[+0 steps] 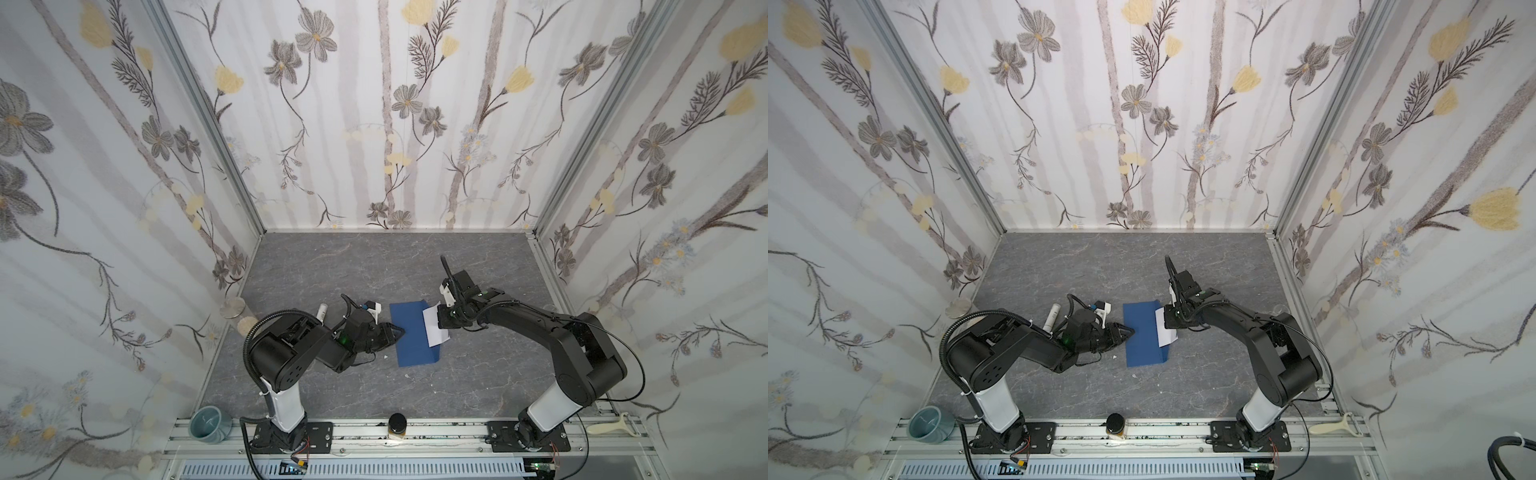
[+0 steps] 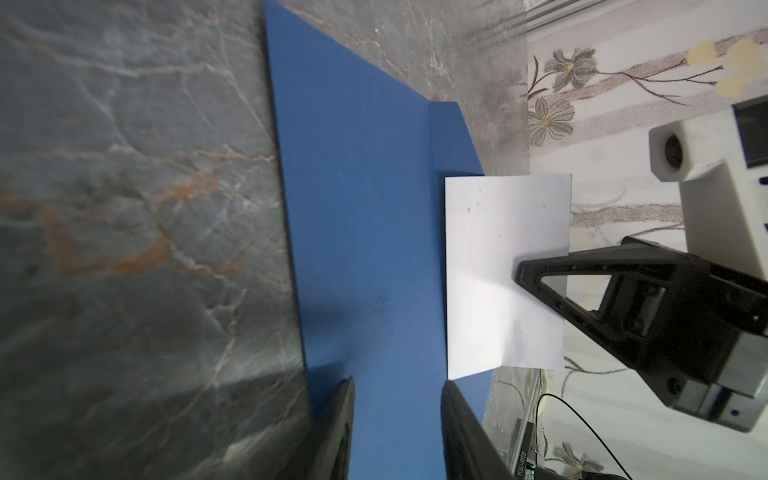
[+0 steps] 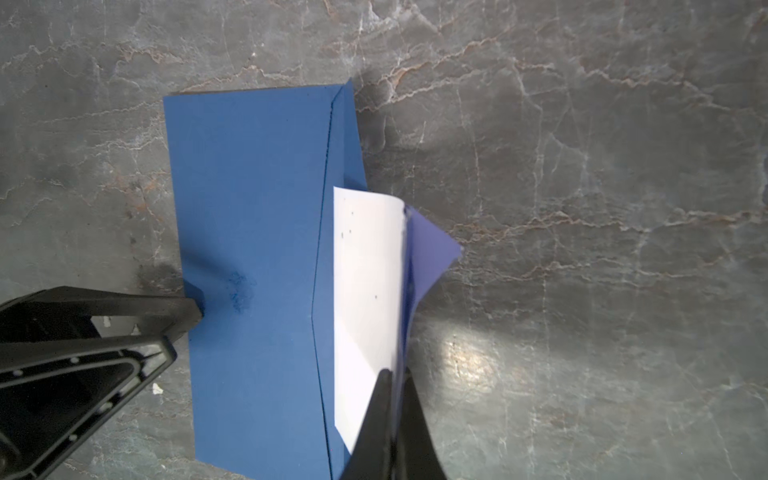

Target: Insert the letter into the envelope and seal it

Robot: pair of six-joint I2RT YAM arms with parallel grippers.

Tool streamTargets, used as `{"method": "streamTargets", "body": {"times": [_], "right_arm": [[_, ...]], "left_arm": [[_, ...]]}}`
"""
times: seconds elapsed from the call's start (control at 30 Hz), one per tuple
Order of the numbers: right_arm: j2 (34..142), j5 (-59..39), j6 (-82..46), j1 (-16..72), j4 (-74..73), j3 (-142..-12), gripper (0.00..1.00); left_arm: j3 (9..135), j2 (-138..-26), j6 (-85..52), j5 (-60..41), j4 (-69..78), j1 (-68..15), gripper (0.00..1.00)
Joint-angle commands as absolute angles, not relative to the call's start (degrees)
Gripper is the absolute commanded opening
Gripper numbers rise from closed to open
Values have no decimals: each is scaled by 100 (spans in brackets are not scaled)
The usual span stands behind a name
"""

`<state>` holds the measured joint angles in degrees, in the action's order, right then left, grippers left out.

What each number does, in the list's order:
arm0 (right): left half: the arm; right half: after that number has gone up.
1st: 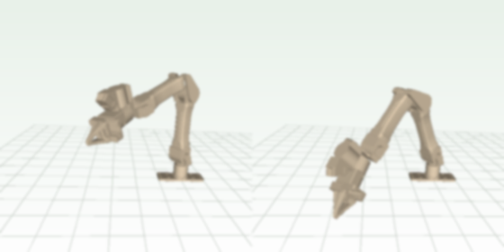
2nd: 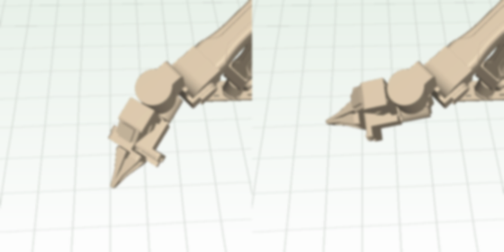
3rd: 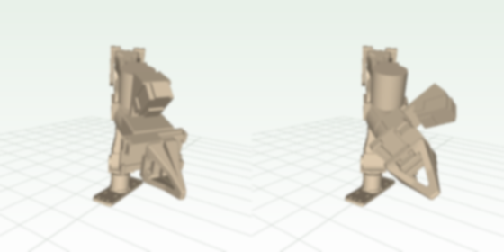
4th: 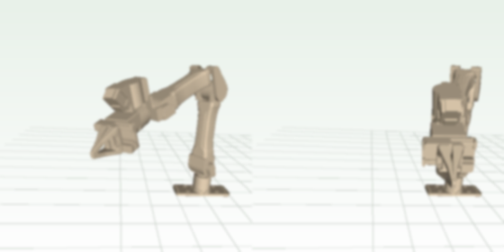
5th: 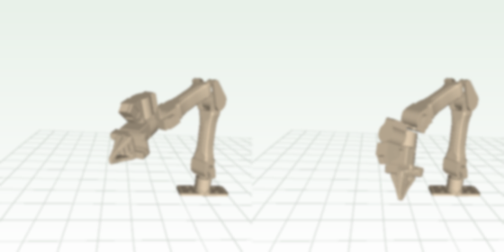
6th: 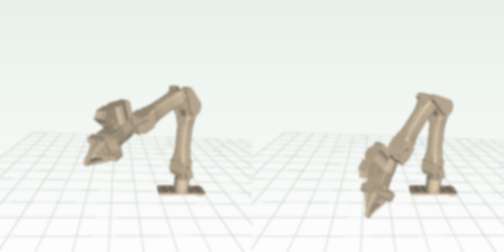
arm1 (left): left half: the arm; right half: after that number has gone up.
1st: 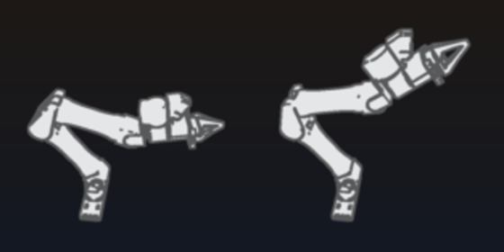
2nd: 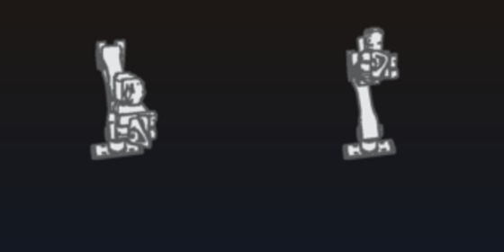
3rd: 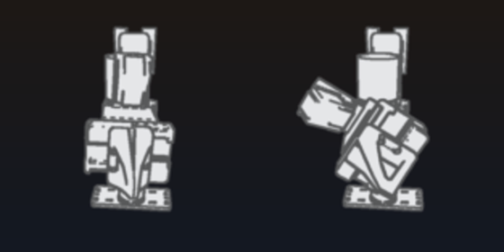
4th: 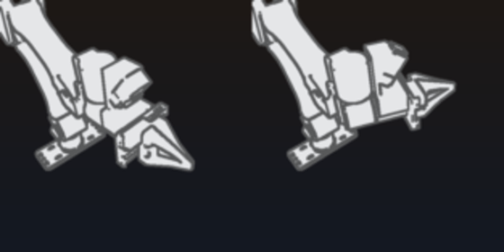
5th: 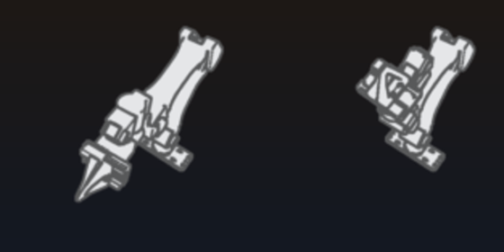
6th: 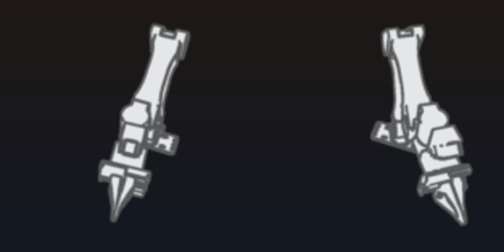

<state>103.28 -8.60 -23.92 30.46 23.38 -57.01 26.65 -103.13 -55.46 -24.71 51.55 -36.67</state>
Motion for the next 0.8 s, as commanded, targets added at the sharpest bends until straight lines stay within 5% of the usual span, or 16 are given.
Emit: {"method": "streamTargets", "body": {"times": [0.0,0.77], "right_arm": [[10436,-850,-2338,3091,2303,-5774,0],[10415,-781,-2347,3200,2329,-5853,0]], "left_arm": [[2707,-10384,-5612,-2547,5420,-3663,38],[2169,-9869,-5650,-2439,5206,-3217,31]]}}
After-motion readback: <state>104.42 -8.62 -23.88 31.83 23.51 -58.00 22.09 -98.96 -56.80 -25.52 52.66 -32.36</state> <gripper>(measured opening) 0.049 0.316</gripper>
